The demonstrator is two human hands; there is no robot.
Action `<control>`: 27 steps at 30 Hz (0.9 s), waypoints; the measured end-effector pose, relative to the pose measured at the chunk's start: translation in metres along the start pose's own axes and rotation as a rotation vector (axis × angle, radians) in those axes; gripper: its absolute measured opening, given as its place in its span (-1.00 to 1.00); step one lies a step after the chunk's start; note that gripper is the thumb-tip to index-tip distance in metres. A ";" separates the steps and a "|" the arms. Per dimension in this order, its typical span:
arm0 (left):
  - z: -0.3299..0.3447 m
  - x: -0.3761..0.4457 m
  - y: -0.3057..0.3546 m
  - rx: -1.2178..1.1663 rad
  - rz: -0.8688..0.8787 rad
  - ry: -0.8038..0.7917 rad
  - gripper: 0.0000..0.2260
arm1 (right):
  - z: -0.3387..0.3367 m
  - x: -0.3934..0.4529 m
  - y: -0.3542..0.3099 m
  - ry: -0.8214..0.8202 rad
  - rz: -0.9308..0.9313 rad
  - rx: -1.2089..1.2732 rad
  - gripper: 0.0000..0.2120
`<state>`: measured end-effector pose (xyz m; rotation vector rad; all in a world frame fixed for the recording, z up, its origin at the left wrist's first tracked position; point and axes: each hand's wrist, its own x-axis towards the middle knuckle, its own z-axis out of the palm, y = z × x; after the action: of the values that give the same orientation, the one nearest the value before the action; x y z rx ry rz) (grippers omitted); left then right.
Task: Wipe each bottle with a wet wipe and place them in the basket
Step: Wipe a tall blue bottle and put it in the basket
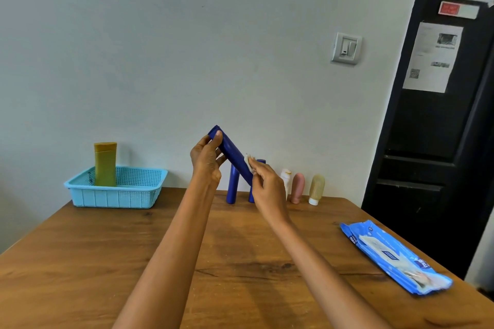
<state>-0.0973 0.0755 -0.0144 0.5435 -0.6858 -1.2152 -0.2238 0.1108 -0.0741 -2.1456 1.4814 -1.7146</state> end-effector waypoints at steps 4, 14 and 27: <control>0.005 -0.004 -0.001 0.025 0.036 0.029 -0.94 | 0.008 -0.003 -0.014 -0.009 -0.125 -0.039 -0.54; 0.002 -0.004 -0.001 0.013 0.021 0.090 -0.90 | 0.003 -0.011 0.010 0.041 -0.026 0.014 -0.54; 0.003 -0.006 -0.004 0.087 -0.031 0.132 -0.89 | 0.008 0.011 -0.013 -0.056 -0.373 -0.290 -0.51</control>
<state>-0.1032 0.0798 -0.0165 0.7021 -0.6220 -1.1714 -0.2099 0.1067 -0.0619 -2.7451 1.4677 -1.5940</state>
